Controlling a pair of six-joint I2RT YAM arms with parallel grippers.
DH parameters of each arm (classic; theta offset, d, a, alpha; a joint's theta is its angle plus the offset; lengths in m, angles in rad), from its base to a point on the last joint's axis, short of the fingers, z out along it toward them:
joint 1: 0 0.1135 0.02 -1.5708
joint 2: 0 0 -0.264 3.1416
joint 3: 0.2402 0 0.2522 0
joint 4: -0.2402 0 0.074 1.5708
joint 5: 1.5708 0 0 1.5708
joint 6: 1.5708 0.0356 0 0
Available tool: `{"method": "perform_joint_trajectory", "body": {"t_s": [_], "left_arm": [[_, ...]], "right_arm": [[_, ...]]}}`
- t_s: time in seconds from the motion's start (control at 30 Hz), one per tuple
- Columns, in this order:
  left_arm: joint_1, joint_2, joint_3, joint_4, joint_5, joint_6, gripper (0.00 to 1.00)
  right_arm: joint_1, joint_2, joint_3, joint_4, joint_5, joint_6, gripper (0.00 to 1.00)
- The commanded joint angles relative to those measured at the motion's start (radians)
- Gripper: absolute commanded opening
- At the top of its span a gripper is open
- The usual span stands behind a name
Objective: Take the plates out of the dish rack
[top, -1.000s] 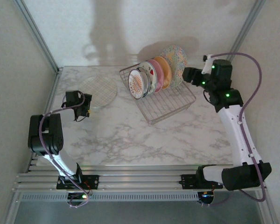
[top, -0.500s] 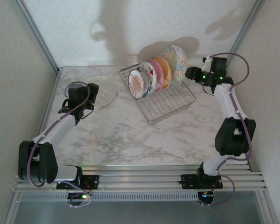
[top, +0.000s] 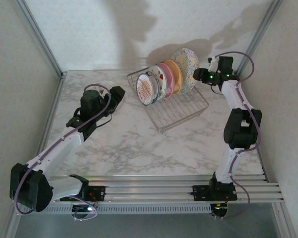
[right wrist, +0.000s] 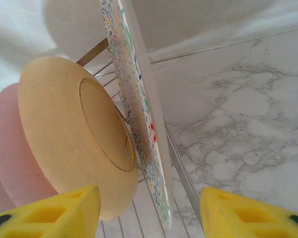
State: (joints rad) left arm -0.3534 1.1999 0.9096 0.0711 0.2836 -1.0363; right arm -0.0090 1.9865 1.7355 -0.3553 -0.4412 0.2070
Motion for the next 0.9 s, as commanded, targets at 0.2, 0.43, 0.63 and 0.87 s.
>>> {"method": "perform_joint_trajectory", "body": {"t_s": [0.2,0.43,0.63,0.87], "left_arm": [[-0.122,-0.026,0.064,0.104,0.065,0.131,0.74],[-0.173,-0.018,0.073,0.111,0.069,0.161,0.72],[-0.174,0.012,0.103,0.091,0.084,0.183,0.72],[-0.174,0.044,0.123,0.089,0.092,0.188,0.73]], "right_arm": [[0.034,0.108,0.118,-0.026,0.039,-0.068,0.50],[0.043,0.150,0.140,-0.014,0.057,-0.074,0.43],[0.049,0.173,0.169,-0.019,0.053,-0.088,0.33],[0.068,0.149,0.184,-0.042,0.086,-0.131,0.11]]}}
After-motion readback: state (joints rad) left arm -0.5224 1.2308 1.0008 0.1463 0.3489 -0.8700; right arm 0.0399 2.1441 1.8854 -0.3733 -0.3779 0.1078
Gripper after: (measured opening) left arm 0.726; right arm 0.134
